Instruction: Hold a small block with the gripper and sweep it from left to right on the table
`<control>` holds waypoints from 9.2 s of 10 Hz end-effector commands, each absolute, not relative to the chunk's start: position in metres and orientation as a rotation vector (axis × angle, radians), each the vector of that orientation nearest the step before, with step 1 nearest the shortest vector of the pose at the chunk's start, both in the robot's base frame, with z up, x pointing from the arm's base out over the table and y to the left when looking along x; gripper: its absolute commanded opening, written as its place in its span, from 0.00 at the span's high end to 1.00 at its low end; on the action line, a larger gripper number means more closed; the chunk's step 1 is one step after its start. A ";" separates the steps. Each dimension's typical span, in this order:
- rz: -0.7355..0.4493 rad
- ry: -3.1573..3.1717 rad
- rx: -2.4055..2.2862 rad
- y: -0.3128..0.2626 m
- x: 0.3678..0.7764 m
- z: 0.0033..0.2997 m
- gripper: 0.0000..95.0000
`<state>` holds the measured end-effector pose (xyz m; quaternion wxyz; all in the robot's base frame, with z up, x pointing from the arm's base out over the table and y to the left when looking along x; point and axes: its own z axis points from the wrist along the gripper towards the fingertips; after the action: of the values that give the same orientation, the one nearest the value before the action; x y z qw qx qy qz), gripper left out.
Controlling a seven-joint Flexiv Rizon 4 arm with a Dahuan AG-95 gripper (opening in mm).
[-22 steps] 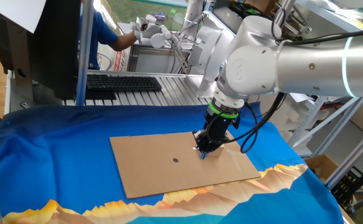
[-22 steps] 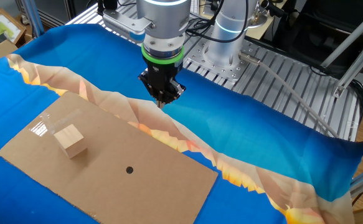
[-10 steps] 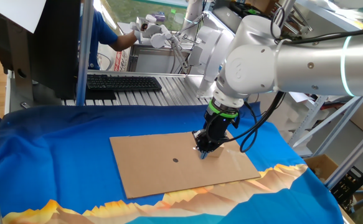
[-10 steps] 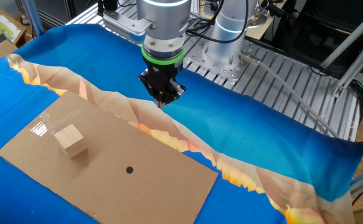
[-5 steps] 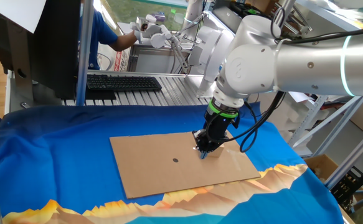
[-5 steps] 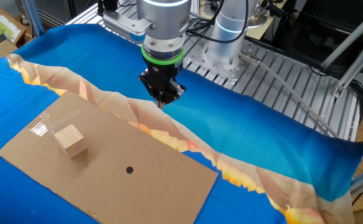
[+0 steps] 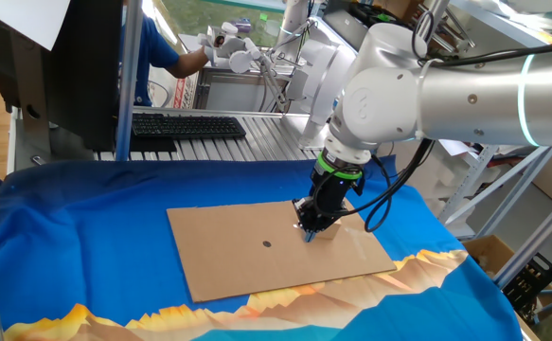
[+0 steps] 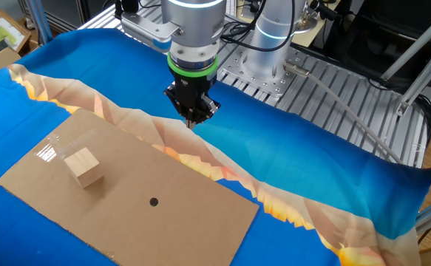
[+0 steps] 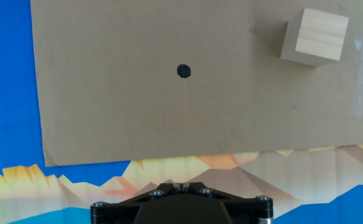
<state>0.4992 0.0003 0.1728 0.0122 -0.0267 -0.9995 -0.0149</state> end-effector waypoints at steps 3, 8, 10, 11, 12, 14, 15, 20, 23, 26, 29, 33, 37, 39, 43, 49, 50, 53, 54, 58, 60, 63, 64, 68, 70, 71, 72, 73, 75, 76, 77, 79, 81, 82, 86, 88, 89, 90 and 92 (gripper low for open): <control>-0.046 -3.115 -0.084 0.000 0.499 0.173 1.00; -0.046 -3.116 -0.082 0.000 0.499 0.173 1.00; -0.046 -3.116 -0.082 0.000 0.499 0.173 1.00; -0.046 -3.117 -0.082 0.000 0.499 0.173 1.00; -0.046 -3.118 -0.083 0.000 0.499 0.173 1.00; -0.043 -3.118 -0.086 0.000 0.499 0.173 1.00; -0.042 -3.119 -0.086 0.000 0.499 0.173 1.00; -0.045 -3.129 -0.092 0.000 0.503 0.174 1.00; -0.038 -3.129 -0.083 0.000 0.522 0.180 1.00; -0.032 -3.131 -0.086 -0.002 0.539 0.181 1.00; -0.015 -3.131 -0.077 -0.005 0.557 0.182 1.00; -0.004 -3.130 -0.059 -0.010 0.572 0.184 1.00; 0.019 -3.136 -0.033 -0.017 0.588 0.185 1.00; 0.021 -3.136 -0.020 -0.020 0.595 0.184 1.00; 0.017 -3.136 -0.004 -0.021 0.597 0.183 1.00; 0.047 -3.137 -0.003 -0.020 0.595 0.182 1.00; 0.048 -3.152 -0.028 -0.020 0.595 0.183 1.00; 0.030 -3.155 0.008 -0.034 0.613 0.193 1.00; 0.027 -3.155 0.010 -0.036 0.615 0.194 1.00; -0.003 -3.140 -0.041 -0.037 0.620 0.188 1.00; -0.045 -3.133 -0.055 -0.037 0.620 0.188 1.00; -0.042 -3.132 -0.053 -0.037 0.620 0.188 1.00; -0.039 -3.131 -0.082 -0.037 0.620 0.188 1.00; -0.006 -3.145 -0.242 -0.037 0.620 0.188 1.00; 0.032 -3.167 -0.254 -0.037 0.620 0.188 1.00; 0.021 -3.184 -0.240 -0.037 0.620 0.188 1.00; 0.002 -3.189 -0.232 -0.037 0.620 0.188 1.00; 0.021 -3.199 -0.255 -0.037 0.620 0.188 1.00; 0.021 -3.192 -0.257 -0.037 0.620 0.188 1.00; 0.006 -3.191 -0.263 -0.037 0.620 0.188 1.00; 0.003 -3.192 -0.265 -0.037 0.620 0.188 1.00; -0.015 -3.189 -0.272 -0.036 0.620 0.188 1.00; -0.025 -3.197 -0.283 -0.037 0.623 0.187 1.00; -0.023 -3.206 -0.268 -0.041 0.629 0.184 1.00; 0.025 -3.231 -0.071 -0.082 0.678 0.174 1.00; 0.009 -3.232 0.018 -0.108 0.699 0.173 1.00; 0.010 -3.232 0.034 -0.114 0.703 0.172 1.00; 0.018 -3.229 0.033 -0.117 0.708 0.173 1.00; 0.017 -3.218 -0.003 -0.117 0.708 0.173 1.00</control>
<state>0.7112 -0.1177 0.1733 -0.0360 0.0108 -0.9993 0.0059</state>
